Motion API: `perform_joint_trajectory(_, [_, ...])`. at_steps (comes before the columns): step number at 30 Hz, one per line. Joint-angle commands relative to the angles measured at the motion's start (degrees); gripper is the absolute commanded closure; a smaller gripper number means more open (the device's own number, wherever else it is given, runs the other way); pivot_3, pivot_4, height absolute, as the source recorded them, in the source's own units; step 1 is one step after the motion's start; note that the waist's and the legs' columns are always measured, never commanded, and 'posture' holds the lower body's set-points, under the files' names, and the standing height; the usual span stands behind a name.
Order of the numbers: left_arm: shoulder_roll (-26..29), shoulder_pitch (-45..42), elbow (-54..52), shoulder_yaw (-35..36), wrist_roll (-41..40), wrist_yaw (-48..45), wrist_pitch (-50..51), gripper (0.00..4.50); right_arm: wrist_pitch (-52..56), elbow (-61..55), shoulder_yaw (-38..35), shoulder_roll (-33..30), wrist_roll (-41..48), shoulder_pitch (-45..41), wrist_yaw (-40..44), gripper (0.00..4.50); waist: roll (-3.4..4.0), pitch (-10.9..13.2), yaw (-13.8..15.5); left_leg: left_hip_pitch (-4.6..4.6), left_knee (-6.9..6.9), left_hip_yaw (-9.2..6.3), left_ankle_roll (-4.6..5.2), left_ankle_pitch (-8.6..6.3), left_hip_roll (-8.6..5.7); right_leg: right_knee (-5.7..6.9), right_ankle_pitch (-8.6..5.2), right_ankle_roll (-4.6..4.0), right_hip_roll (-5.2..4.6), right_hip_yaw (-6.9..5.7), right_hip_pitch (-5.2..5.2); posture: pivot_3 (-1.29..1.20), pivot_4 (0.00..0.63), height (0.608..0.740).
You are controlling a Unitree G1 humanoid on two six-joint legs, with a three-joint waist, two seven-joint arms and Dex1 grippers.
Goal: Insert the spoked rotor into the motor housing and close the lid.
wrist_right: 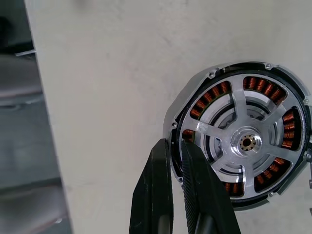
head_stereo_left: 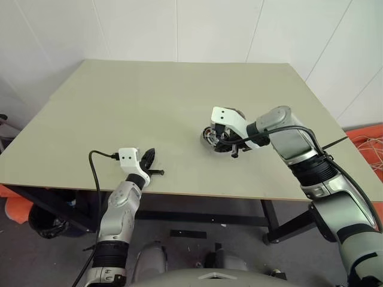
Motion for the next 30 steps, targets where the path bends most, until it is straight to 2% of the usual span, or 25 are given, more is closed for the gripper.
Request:
perform_joint_trajectory(1, [0.03, -1.29, -0.54, 0.07, -0.25, -0.24, -0.3, 4.43, 10.91, -4.93, -0.9, 0.31, 3.92, -2.57, -1.94, 4.5, 0.0, 0.0, 0.01, 0.02, 0.0, 0.0, -0.01, 0.0, 0.0, 0.0, 0.0, 0.0, 0.0, 0.0, 0.02, 0.0, 0.0, 0.74])
perform_joint_trajectory(6, [-0.01, -1.48, -0.2, 0.14, -0.32, -0.23, -0.34, 4.43, 24.02, -3.68, -2.86, 4.35, 9.26, -5.17, -8.37, 4.5, 0.02, 0.01, -0.13, 0.13, 0.0, -0.01, -0.09, 0.04, 0.0, 0.06, 0.0, 0.0, 0.01, 0.01, 0.06, 0.0, 0.0, 0.74])
perform_joint_trajectory(15, [0.1, -1.43, -0.17, 0.24, -0.36, -0.32, -0.45, 4.43, 35.33, 7.6, -12.27, 14.71, 13.18, -11.4, -25.08, 4.5, 0.05, 0.03, 0.16, 0.15, -0.01, -0.09, -0.41, 0.22, -0.04, 0.13, 0.0, 0.0, 0.0, 0.01, 0.1, 0.0, 0.0, 0.74])
perform_joint_trajectory(21, [0.2, -1.26, -0.26, 0.3, -0.41, -0.36, -0.54, 4.43, 36.51, 19.15, -21.81, 19.55, 14.89, -14.35, -36.2, 4.5, 0.12, 0.08, 0.08, 0.14, -0.05, -0.1, -0.5, 0.27, -0.06, 0.13, 0.0, 0.0, 0.0, 0.02, 0.09, 0.0, 0.0, 0.74])
perform_joint_trajectory(30, [0.41, -1.28, -0.18, -0.06, -0.52, -0.95, -0.17, 4.43, 36.51, 24.51, -27.42, 21.17, 23.76, -16.08, -46.97, 4.5, 0.17, 0.1, 0.21, 0.27, -0.06, -0.12, -0.55, 0.29, -0.08, 0.14, 0.0, 0.01, -0.02, 0.02, 0.22, 0.0, 0.0, 0.74])
